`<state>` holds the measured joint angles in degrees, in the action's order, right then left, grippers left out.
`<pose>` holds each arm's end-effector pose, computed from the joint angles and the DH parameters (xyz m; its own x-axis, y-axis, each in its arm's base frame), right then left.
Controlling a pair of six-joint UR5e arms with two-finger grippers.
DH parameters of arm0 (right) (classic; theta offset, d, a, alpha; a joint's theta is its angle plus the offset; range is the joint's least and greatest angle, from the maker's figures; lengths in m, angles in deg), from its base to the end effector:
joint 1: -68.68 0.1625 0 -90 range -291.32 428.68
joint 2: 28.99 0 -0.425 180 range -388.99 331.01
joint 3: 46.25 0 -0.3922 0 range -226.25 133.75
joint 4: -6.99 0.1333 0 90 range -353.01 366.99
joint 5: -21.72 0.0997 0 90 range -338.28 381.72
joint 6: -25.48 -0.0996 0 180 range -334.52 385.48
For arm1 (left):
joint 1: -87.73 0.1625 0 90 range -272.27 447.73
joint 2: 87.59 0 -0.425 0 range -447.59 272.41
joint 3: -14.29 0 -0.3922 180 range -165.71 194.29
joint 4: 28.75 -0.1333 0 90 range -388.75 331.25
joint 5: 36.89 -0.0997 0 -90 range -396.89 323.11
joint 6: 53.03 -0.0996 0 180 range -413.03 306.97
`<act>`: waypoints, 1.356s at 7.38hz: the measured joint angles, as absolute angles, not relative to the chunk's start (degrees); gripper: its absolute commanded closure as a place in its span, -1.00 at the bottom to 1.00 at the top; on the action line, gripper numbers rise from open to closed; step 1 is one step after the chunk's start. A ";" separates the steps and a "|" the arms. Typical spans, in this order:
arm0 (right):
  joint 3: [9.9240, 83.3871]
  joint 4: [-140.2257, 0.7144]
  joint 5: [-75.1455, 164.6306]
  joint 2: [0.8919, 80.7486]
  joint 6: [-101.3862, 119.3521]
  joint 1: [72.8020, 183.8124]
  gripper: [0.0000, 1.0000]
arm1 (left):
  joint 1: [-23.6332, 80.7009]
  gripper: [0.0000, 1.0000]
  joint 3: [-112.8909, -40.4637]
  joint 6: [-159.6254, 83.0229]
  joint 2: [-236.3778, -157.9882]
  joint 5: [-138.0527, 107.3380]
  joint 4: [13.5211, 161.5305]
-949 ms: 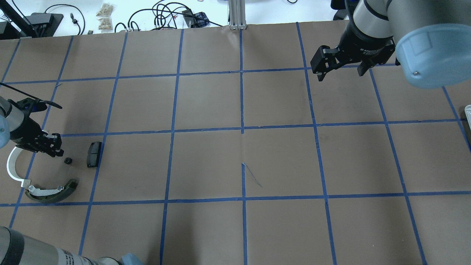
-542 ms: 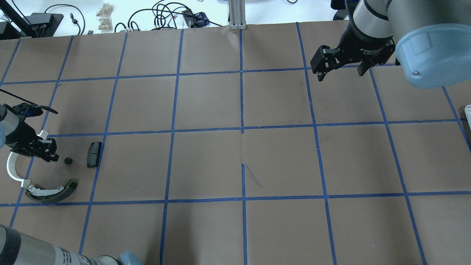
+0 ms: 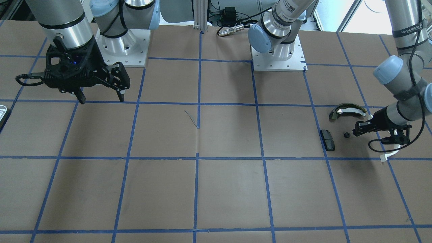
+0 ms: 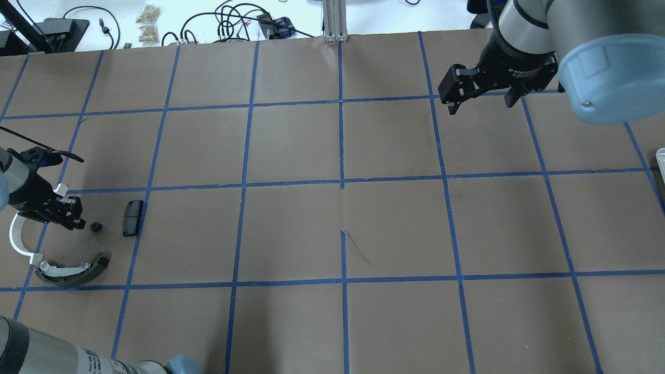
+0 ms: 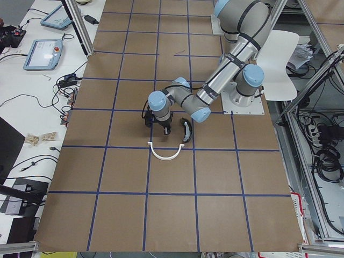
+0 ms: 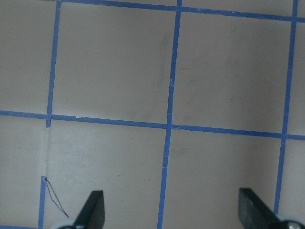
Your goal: Place bearing gear from tray to pile
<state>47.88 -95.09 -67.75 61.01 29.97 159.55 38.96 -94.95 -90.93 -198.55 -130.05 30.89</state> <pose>0.1419 -0.5016 0.4744 -0.9956 -0.0939 0.0017 -0.0933 0.9859 -0.1386 0.2551 -0.4850 0.1912 -0.9964 -0.0585 0.0621 -0.0473 0.9846 0.1682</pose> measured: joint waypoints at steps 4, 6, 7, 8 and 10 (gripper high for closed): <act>47.86 -95.14 -67.75 61.01 29.97 159.55 -1.00 | 38.77 -1.00 -94.68 -91.04 -198.79 -130.19 31.16; 47.88 -95.14 -67.70 61.01 29.96 159.55 -1.00 | 37.63 -1.00 -93.48 -90.73 -197.63 -129.83 33.43; 47.88 -95.14 -67.68 61.02 29.97 159.56 -1.00 | 35.37 -1.00 -92.42 -89.91 -196.12 -129.30 36.27; 47.88 -95.14 -67.67 61.02 29.97 159.56 -1.00 | 31.76 -1.00 -91.72 -87.46 -194.13 -128.73 38.63; 47.88 -95.14 -67.66 61.01 29.95 159.56 -1.00 | 23.38 -1.00 -91.32 -79.71 -189.97 -126.78 40.36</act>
<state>47.88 -95.14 -67.66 61.01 29.95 159.56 23.38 -91.32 -79.71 -189.97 -126.78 40.36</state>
